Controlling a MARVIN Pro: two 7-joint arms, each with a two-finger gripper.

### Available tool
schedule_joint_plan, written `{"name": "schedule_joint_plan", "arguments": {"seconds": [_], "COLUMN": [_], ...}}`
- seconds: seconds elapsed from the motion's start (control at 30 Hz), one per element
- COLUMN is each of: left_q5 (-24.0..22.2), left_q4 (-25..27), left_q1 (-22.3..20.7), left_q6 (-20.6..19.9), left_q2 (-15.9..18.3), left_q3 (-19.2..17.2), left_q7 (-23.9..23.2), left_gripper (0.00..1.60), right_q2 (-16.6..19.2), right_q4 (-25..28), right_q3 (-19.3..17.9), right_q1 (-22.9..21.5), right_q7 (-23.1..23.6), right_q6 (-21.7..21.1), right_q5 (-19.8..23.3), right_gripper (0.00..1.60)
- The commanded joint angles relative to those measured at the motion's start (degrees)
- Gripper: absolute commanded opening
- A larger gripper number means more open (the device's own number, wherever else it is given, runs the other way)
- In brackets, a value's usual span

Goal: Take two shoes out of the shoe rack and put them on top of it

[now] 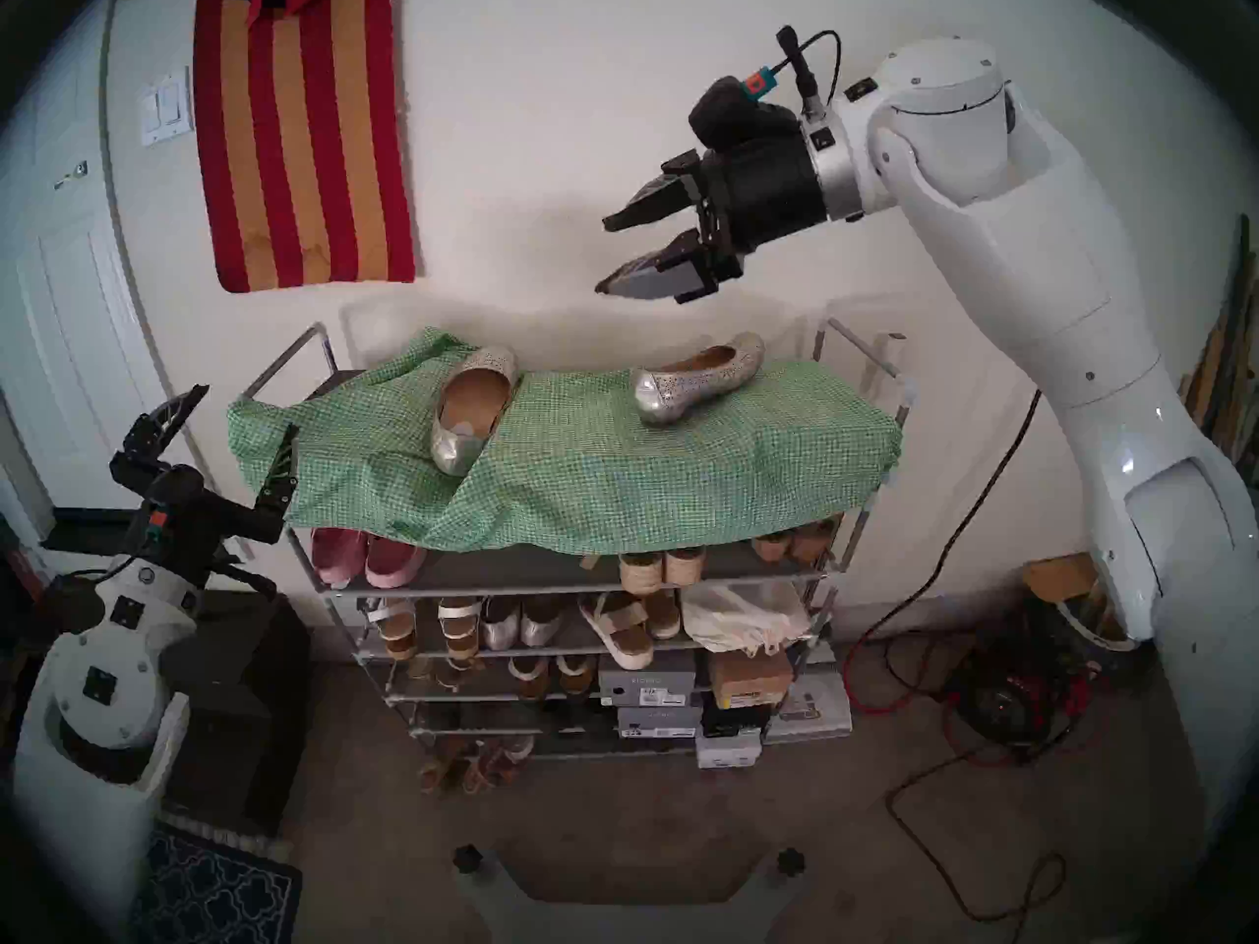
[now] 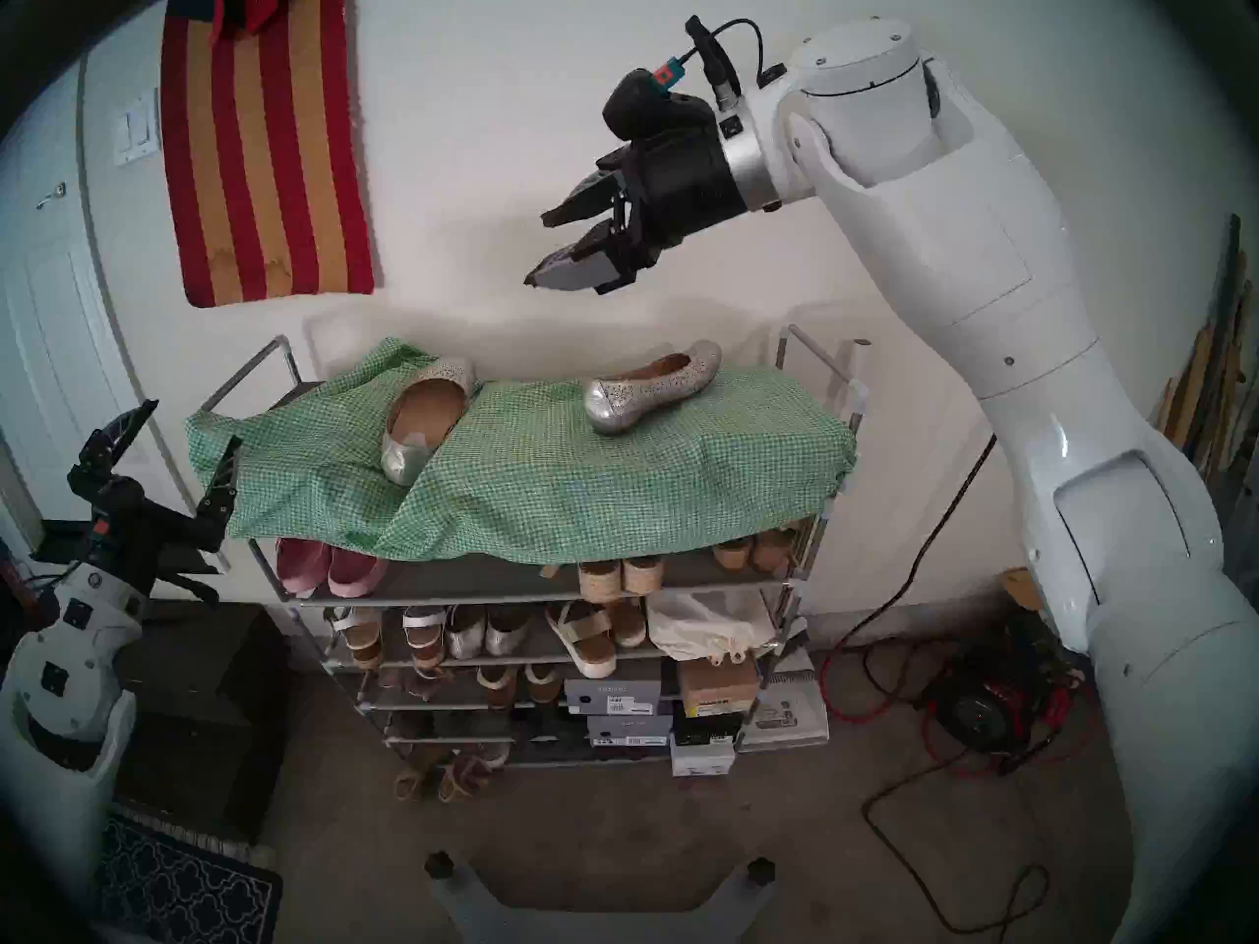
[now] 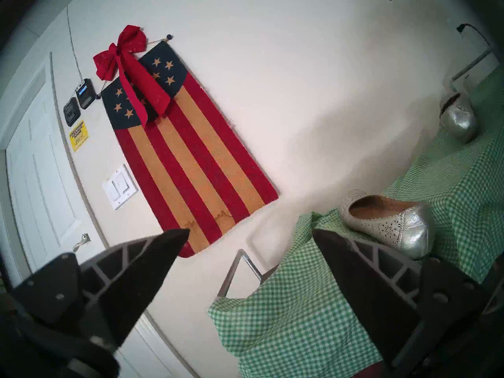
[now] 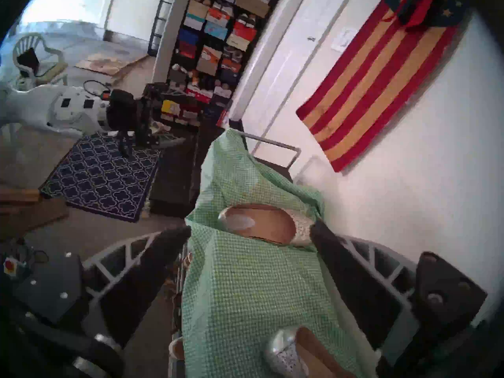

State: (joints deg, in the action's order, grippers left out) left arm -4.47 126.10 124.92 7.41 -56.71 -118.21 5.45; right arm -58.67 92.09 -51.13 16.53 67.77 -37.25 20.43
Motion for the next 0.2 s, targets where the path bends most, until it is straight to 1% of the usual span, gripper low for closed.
{"name": "schedule_joint_plan", "arguments": {"seconds": [0.0,0.13,0.17], "left_q5": [0.04,0.04,0.04], "left_q4": [0.13,0.14,0.14], "left_q1": [-0.09,-0.1,-0.1], "left_q6": [0.02,0.02,0.02], "left_q2": [0.07,0.07,0.06], "left_q3": [-0.06,-0.06,-0.06], "left_q7": [0.01,0.0,0.0], "left_gripper": [1.6,1.6,1.6], "right_q2": [2.46,4.22,4.45], "right_q4": [6.69,10.77,11.06], "right_q3": [0.64,0.52,0.47], "right_q1": [3.88,5.64,5.91], "right_q7": [0.38,-0.57,-0.71], "right_q6": [0.02,-0.32,-0.37], "right_q5": [0.46,0.52,0.56], "right_gripper": [1.6,1.6,1.6]}}
